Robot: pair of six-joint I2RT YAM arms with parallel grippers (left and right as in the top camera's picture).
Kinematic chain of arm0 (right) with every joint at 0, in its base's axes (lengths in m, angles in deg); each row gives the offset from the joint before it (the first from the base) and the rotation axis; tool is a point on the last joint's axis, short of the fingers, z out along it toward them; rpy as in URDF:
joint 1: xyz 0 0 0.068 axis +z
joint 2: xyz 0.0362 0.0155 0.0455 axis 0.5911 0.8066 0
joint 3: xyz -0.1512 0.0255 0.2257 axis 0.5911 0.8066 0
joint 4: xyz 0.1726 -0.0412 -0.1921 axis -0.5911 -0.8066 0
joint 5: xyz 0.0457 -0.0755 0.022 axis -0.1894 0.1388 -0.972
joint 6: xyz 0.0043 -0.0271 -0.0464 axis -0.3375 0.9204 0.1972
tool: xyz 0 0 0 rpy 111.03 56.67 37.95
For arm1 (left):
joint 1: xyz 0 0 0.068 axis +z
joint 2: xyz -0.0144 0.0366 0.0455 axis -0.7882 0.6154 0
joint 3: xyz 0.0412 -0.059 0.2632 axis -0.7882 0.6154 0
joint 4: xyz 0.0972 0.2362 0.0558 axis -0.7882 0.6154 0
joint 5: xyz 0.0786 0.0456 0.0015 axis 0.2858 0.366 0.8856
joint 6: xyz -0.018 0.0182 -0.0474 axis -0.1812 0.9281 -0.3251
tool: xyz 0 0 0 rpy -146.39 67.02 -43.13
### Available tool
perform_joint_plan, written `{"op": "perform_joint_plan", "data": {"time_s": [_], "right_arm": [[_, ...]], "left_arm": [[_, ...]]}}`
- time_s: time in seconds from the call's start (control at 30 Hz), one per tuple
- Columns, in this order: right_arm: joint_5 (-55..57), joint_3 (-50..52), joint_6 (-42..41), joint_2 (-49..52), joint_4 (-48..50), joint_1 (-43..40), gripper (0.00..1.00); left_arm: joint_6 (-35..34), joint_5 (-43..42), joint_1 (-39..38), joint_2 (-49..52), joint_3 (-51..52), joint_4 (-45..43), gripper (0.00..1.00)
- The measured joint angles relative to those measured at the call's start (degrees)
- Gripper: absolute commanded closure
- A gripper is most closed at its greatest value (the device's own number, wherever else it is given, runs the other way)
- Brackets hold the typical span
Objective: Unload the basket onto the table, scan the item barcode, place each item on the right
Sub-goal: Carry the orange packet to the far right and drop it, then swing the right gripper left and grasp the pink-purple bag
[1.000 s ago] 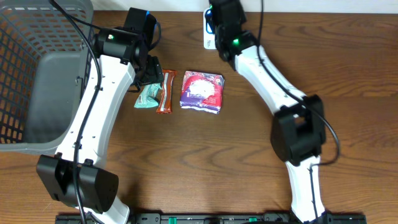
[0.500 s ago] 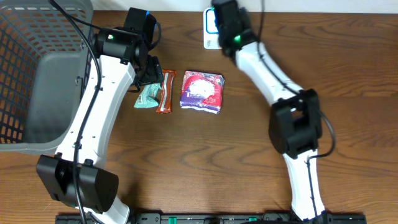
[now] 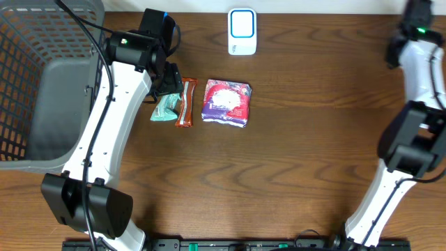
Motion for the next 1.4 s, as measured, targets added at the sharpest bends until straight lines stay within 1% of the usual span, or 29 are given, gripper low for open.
{"op": "perform_joint_plan", "data": {"time_s": [0.03, 0.07, 0.13, 0.23, 0.3, 0.43, 0.5, 0.53, 0.57, 0.63, 0.7, 0.73, 0.77, 0.8, 0.87, 1.0, 1.1, 1.17, 1.23, 1.27, 1.3, 1.33, 1.37, 1.4], "right_arm": [[-1.01, 0.28, -0.31, 0.07, 0.44, -1.44, 0.45], [-2.14, 0.46, -0.70, 0.11, 0.70, -2.80, 0.41], [-4.85, 0.48, -0.68, 0.11, 0.81, -5.09, 0.37], [-8.81, 0.48, -0.85, 0.11, -0.37, -7.45, 0.36], [-11.32, 0.48, -0.85, 0.11, -1.73, -8.07, 0.33], [-17.77, 0.48, -1.05, 0.07, -3.52, -7.34, 0.35], [-24.33, 0.48, -1.09, -0.31, -5.11, -6.32, 0.35], [-28.26, 0.48, -1.14, -0.66, -5.99, -5.79, 0.33], [-34.07, 0.48, -1.27, -1.20, -7.37, -5.03, 0.33], [-45.38, 0.48, -1.27, -2.45, -10.67, -3.21, 0.39], [-56.02, 0.48, -1.33, -3.78, -15.21, -0.39, 0.36], [-60.04, 0.50, -1.33, -4.24, -17.11, 1.20, 0.30], [-63.39, 0.76, -1.16, -4.66, -18.69, 3.21, 0.15], [-65.72, 1.29, -0.59, -4.98, -20.09, 5.27, 0.06], [-68.70, 3.45, 0.85, -5.44, -22.05, 10.05, 0.11], [-68.67, 9.64, 1.40, -5.44, -21.84, 19.89, 0.11], [-68.37, 15.41, -0.52, -5.42, -16.70, 25.92, 0.11], [-68.32, 18.71, -2.82, -5.42, -12.02, 27.91, 0.16], [-68.35, 21.94, -5.40, -5.42, -7.15, 29.11, 0.27], [-68.48, 23.76, -6.71, -5.40, -4.17, 29.68, 0.37], [-68.61, 24.85, -7.58, -5.35, -2.73, 30.01, 0.57], [-68.87, 25.75, -8.48, -5.35, -1.05, 30.38, 0.88], [-69.02, 26.58, -8.96, -5.35, 0.33, 30.73, 0.99], [-69.29, 27.06, -9.44, -5.33, 0.83, 31.06, 0.99]], "left_arm": [[0.00, 0.02, 0.00, 0.00, 0.00, 0.00, 0.02], [0.00, 0.02, 0.00, 0.00, 0.00, 0.00, 0.02], [0.00, 0.02, 0.00, 0.00, 0.00, 0.00, 0.02], [0.00, 0.02, 0.00, 0.00, 0.00, 0.00, 0.02], [0.00, 0.02, 0.00, 0.00, 0.00, 0.00, 0.02], [0.00, 0.02, 0.00, 0.00, 0.00, 0.00, 0.02], [0.00, 0.02, 0.00, 0.00, 0.00, 0.00, 0.02], [0.00, 0.02, 0.00, 0.00, 0.00, 0.00, 0.02], [0.00, 0.02, 0.00, 0.00, 0.00, 0.00, 0.02], [0.00, 0.02, 0.00, 0.00, 0.00, -0.02, 0.02], [0.00, 0.02, 0.00, 0.00, 0.00, 0.00, 0.02], [0.00, 0.02, 0.00, 0.00, 0.00, 0.00, 0.02], [0.00, 0.00, 0.00, 0.00, 0.00, 0.04, 0.02], [0.00, 0.02, 0.00, 0.00, 0.00, -0.02, 0.02], [0.00, 0.02, 0.00, 0.00, 0.00, 0.00, 0.02], [0.00, 0.02, 0.00, 0.00, 0.00, 0.00, 0.03], [0.00, 0.02, -0.02, 0.00, 0.00, 0.02, 0.02], [0.00, 0.02, 0.00, 0.00, 0.00, 0.02, 0.02], [0.00, 0.02, 0.00, 0.00, 0.00, 0.00, 0.02], [0.00, 0.02, 0.00, 0.00, 0.00, 0.02, 0.02], [0.00, 0.02, 0.00, 0.00, 0.00, 0.00, 0.02], [0.00, 0.02, 0.00, 0.00, 0.00, 0.00, 0.02], [0.00, 0.02, 0.00, 0.00, 0.00, 0.02, 0.02], [0.00, 0.02, 0.00, 0.00, 0.00, -0.02, 0.02]]}}
